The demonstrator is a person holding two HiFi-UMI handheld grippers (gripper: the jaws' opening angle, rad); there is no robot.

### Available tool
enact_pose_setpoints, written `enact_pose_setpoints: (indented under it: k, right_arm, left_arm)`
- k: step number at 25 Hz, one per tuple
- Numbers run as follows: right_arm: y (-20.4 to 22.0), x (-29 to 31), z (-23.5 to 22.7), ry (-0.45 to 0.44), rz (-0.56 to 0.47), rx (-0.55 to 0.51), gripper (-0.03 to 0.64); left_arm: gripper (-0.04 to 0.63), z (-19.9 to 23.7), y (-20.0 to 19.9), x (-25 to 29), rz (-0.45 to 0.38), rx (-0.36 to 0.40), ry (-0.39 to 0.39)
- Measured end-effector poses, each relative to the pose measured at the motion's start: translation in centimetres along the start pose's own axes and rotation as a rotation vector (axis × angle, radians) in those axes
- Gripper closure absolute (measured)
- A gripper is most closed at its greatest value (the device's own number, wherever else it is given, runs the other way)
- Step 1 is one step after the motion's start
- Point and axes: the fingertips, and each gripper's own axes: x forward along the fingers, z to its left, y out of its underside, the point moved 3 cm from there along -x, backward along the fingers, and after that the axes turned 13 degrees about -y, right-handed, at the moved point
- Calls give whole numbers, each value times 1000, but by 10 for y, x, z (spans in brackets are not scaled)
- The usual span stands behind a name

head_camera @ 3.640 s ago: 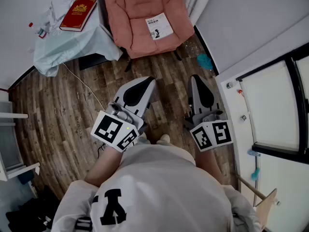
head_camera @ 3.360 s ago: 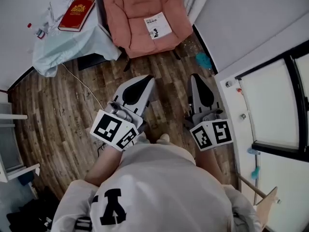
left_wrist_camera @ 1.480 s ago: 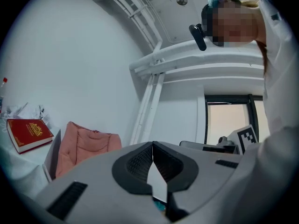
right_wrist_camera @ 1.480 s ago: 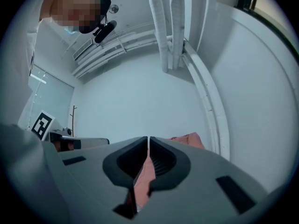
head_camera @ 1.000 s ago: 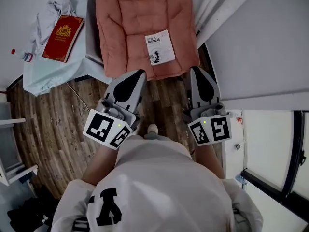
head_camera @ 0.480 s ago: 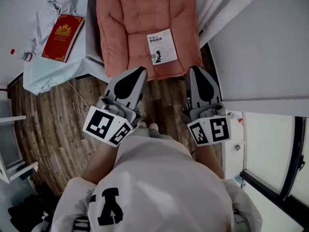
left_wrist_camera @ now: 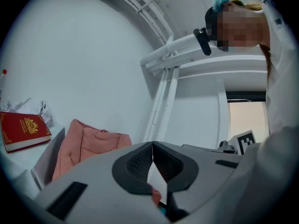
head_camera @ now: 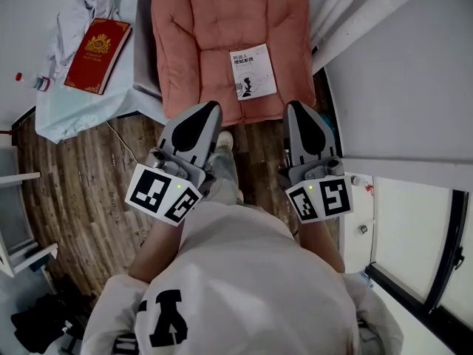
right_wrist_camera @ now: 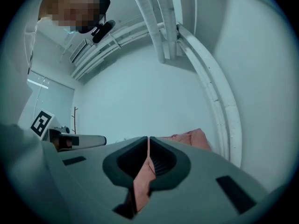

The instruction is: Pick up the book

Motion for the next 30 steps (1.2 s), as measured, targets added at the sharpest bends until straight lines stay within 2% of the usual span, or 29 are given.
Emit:
enact_pose_setpoints:
  k: [9, 20, 30]
  right_arm:
    - [4, 81, -40, -19, 17, -12, 581]
    - [-9, 188, -124, 65, -12, -13, 581]
    - [3, 230, -162, 118, -1, 0, 581]
  left_arm:
    - [591, 50, -19, 78, -5, 0, 10]
    - [591, 106, -51, 203, 21, 23, 94]
    - [591, 128, -41, 262, 86, 29, 152]
